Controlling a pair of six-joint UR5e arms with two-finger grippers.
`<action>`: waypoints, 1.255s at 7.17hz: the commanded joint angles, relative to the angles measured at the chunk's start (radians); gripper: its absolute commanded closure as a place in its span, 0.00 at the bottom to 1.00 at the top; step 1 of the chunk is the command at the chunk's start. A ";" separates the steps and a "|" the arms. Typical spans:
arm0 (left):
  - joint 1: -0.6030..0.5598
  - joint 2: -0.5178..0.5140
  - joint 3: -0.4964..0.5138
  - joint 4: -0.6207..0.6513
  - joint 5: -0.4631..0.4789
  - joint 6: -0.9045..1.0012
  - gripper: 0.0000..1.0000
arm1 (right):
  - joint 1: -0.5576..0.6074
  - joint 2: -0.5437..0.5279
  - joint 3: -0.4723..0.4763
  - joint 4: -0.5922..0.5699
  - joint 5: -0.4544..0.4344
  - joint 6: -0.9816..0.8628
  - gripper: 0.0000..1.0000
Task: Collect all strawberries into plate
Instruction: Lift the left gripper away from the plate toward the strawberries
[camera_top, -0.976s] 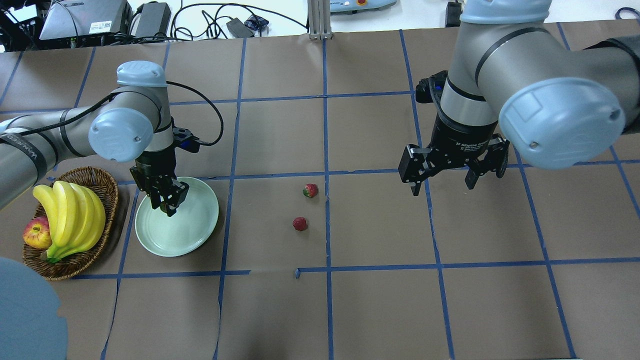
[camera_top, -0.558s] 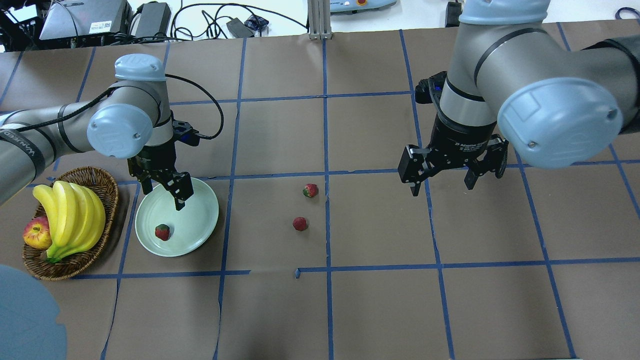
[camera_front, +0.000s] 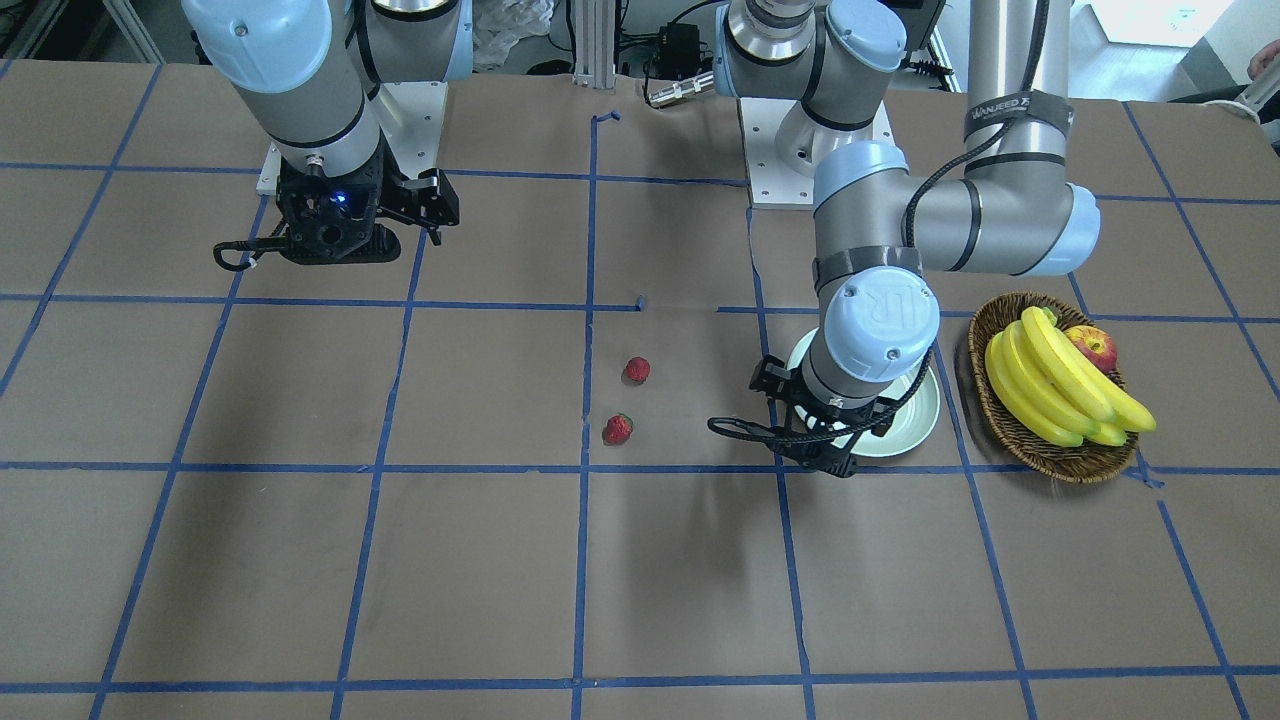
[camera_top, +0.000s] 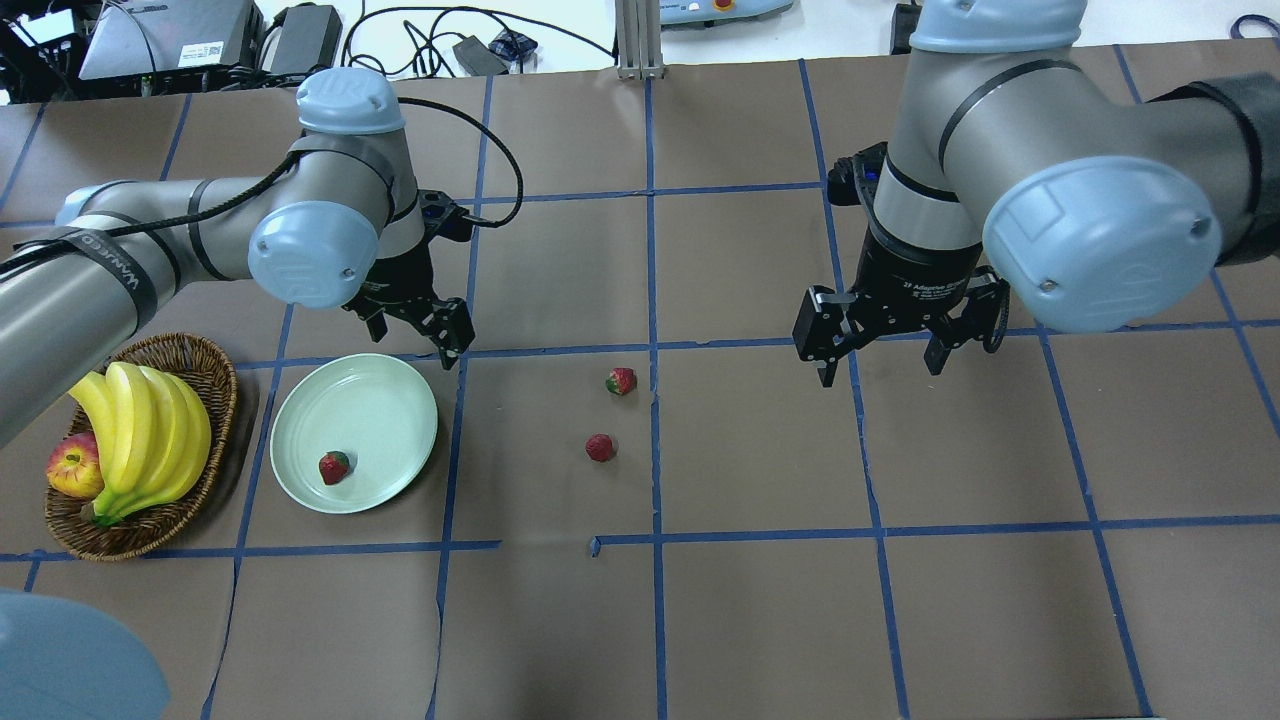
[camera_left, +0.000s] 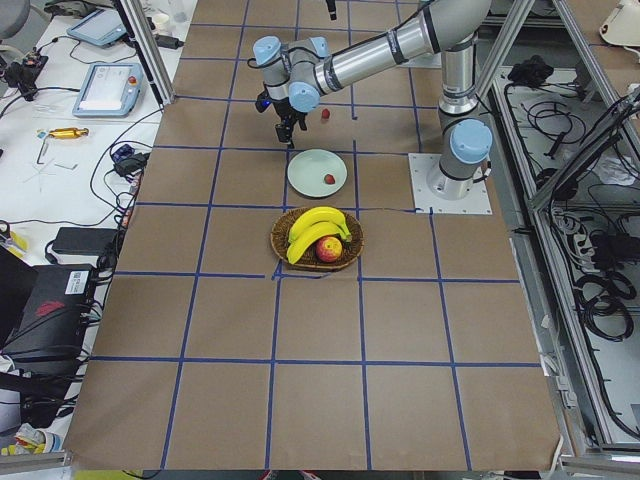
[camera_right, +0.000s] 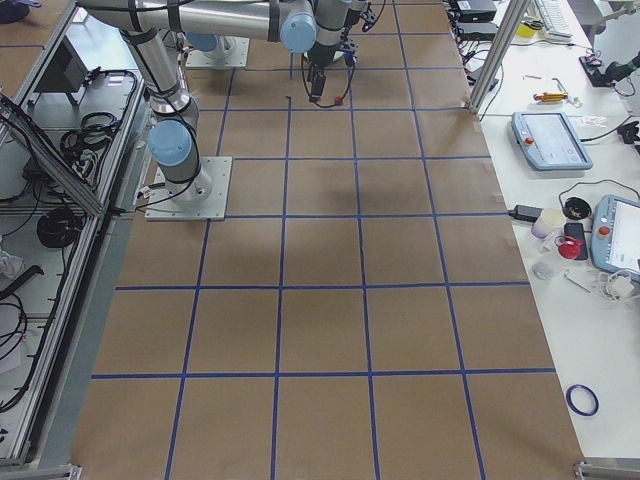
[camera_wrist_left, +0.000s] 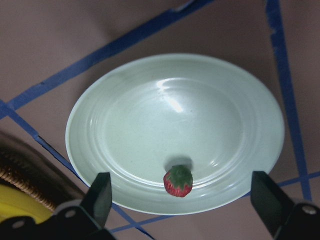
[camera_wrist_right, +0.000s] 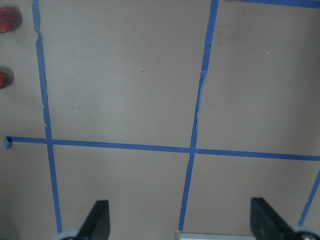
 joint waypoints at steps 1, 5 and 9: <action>-0.075 -0.011 0.001 0.076 -0.087 0.015 0.00 | 0.000 0.001 0.001 -0.002 0.000 0.001 0.00; -0.141 -0.061 0.001 0.214 -0.325 0.076 0.03 | -0.006 0.000 -0.005 0.016 -0.087 -0.037 0.00; -0.163 -0.138 -0.001 0.268 -0.326 0.082 0.09 | -0.006 0.000 -0.002 0.019 -0.100 -0.039 0.00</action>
